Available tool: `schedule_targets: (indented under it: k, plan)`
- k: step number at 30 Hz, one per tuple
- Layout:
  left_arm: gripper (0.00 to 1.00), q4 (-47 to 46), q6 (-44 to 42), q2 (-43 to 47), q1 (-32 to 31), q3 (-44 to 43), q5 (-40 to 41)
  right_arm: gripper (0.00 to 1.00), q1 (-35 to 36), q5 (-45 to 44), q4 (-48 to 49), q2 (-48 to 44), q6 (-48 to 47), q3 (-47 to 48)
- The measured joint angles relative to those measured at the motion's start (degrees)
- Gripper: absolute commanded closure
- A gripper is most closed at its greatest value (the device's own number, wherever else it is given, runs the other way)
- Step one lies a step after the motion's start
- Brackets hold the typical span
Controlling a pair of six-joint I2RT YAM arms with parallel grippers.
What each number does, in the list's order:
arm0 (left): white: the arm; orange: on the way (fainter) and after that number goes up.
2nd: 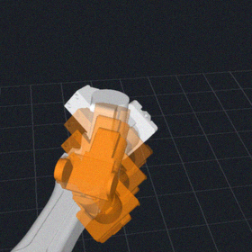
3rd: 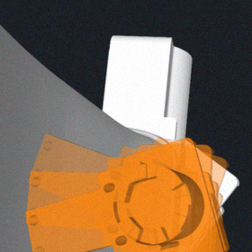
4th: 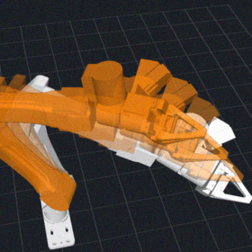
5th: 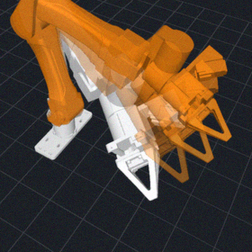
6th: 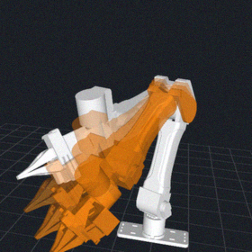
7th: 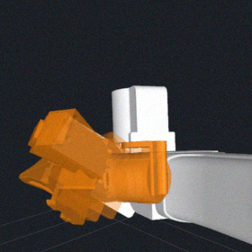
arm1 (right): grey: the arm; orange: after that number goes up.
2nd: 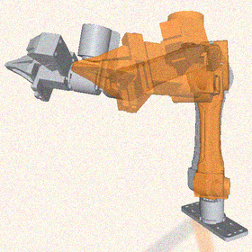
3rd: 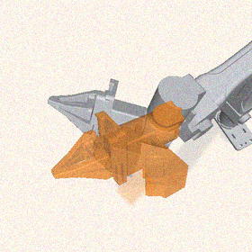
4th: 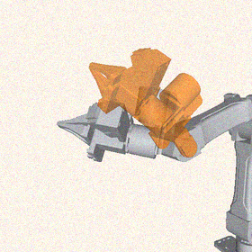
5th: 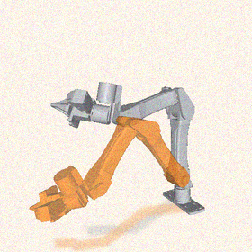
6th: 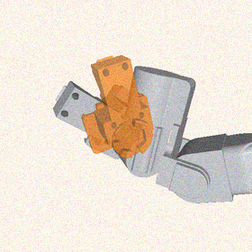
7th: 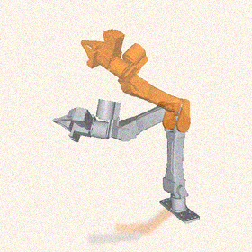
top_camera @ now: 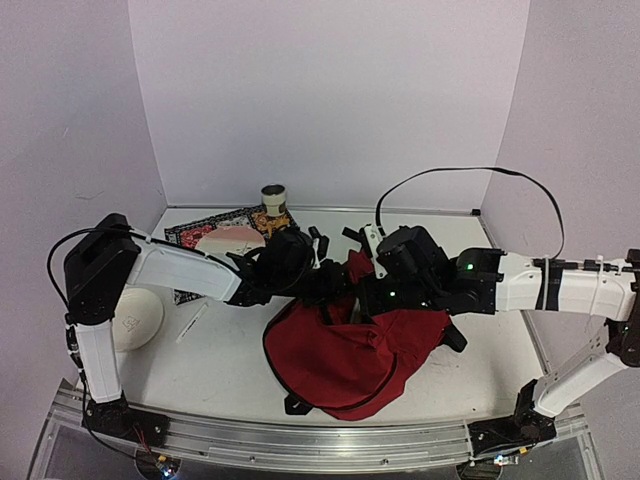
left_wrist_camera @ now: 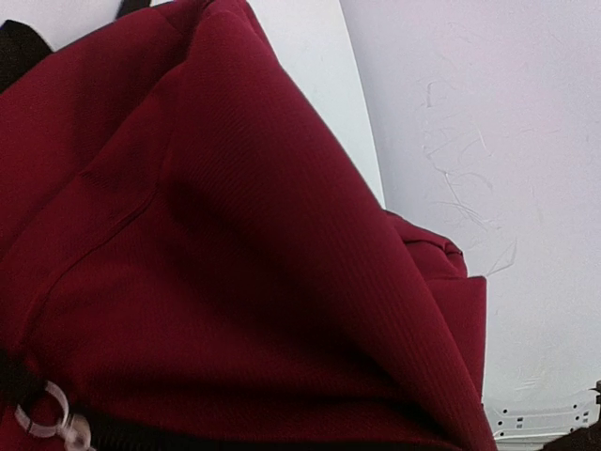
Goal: Pack the student bag
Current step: Place the pen in the lower front pocket of the bag.
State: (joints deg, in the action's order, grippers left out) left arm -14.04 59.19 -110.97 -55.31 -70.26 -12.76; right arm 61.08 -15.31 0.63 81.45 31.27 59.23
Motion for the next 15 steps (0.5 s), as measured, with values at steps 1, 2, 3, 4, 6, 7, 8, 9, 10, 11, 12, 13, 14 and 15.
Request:
schedule_targets:
  k: [1,2,3,4,6,7,8,9,10,11,12,13,14,15]
  plan:
    - [0.58,0.02,-0.41,1.02,0.0,0.97,0.21,1.0,0.0,-0.03,0.07,-0.19,-0.01,-0.15]
    - [0.56,0.0,-0.76,2.24,0.0,2.15,0.57,1.0,0.0,-0.05,0.16,-0.37,-0.02,-0.33]
    - [0.55,0.03,-0.96,3.41,0.0,3.14,0.87,1.0,0.0,-0.06,0.28,-0.53,-0.02,-0.45]
    - [0.54,0.31,-1.38,4.72,0.0,4.02,1.1,1.0,0.01,-0.07,0.3,-0.64,-0.02,-0.56]
    - [0.53,1.01,-2.45,7.08,0.0,5.16,1.83,1.0,0.02,-0.08,0.34,-0.74,-0.02,-0.69]
    - [0.53,2.35,-3.13,8.22,0.0,5.16,2.6,1.0,0.04,-0.08,0.41,-0.77,-0.02,-0.71]
    - [0.52,3.73,-3.97,9.43,0.0,5.16,3.53,1.0,0.04,-0.1,0.5,-0.79,-0.02,-0.76]
    - [0.52,5.45,-5.1,10.75,0.0,5.16,4.58,1.0,0.04,-0.11,0.61,-0.79,-0.02,-0.8]
    - [0.51,7.16,-6.02,11.92,0.0,5.16,5.72,1.0,0.04,-0.11,0.67,-0.79,-0.02,-0.82]
    - [0.51,8.66,-6.94,12.95,-0.02,5.16,6.88,1.0,0.06,-0.11,0.71,-0.79,-0.02,-0.86]
    - [0.5,10.55,-8.01,14.04,-0.02,5.16,8.16,1.0,0.08,-0.11,0.7,-0.79,-0.02,-0.89]
    - [0.49,12.61,-9.07,15.02,-0.01,5.13,9.48,1.0,0.09,-0.11,0.69,-0.79,-0.02,-0.9]
    - [0.49,14.76,-10.1,15.82,0.0,5.05,10.84,1.0,0.09,-0.11,0.69,-0.79,-0.02,-0.9]
    - [0.48,17.01,-11.1,16.27,0.01,4.88,12.11,1.0,0.09,-0.11,0.69,-0.79,-0.02,-0.9]
